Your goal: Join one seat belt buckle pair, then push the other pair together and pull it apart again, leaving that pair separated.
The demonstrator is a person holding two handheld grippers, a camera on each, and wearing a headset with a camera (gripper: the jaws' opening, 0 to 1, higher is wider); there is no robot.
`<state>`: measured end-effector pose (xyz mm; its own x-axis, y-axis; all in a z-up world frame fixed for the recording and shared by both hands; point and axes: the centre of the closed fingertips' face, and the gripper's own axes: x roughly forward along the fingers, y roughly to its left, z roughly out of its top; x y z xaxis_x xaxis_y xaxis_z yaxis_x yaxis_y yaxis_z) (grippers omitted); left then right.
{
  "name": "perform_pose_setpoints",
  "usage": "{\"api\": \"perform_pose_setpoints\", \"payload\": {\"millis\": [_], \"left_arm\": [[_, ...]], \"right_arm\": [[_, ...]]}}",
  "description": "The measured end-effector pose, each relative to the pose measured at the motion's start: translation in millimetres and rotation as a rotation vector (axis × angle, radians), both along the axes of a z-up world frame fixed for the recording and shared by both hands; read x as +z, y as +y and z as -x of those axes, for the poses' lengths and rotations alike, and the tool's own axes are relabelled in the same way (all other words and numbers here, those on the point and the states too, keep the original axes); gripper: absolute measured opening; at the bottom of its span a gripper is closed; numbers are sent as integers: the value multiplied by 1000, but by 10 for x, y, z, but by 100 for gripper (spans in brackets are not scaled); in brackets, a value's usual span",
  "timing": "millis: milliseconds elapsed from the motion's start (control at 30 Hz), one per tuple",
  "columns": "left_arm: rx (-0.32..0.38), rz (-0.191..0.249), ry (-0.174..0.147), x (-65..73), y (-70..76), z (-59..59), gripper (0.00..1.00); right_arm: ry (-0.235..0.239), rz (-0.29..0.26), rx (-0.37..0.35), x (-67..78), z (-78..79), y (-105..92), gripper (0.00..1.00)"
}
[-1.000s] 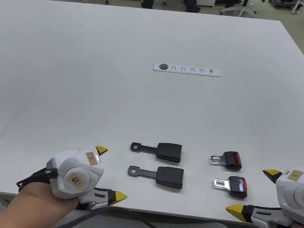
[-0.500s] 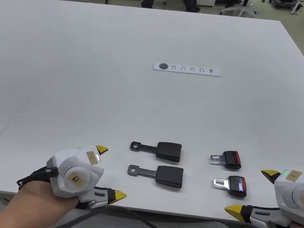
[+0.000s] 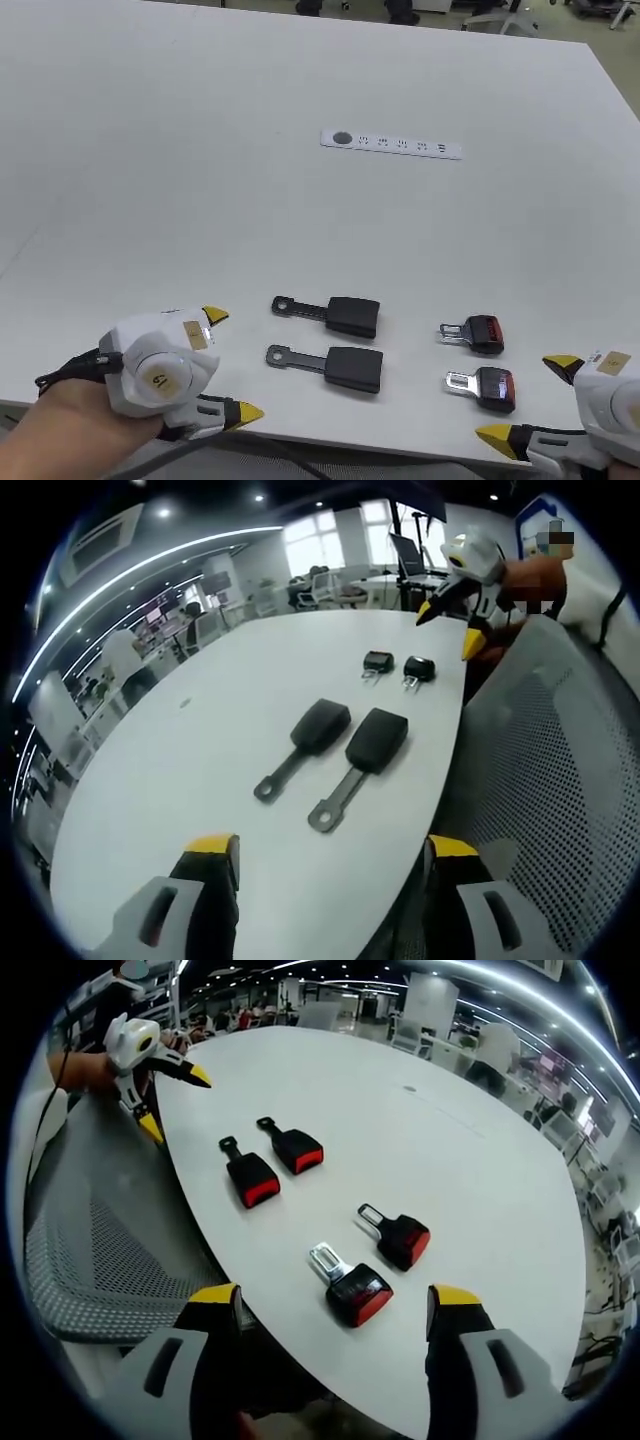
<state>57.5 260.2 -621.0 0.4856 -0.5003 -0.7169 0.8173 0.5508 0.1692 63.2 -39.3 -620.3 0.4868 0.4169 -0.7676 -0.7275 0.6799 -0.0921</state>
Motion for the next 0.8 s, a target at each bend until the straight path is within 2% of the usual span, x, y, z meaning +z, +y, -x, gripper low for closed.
{"api": "perform_pose_setpoints", "payload": {"millis": [600,800], "left_arm": [[11,2,5,-18,37,-26,76],[9,-3,11,-3,13,0,76]], "right_arm": [[-3,-17,-22,86,-20,14,75],[-3,-23,-34,131,-8,4,77]]}}
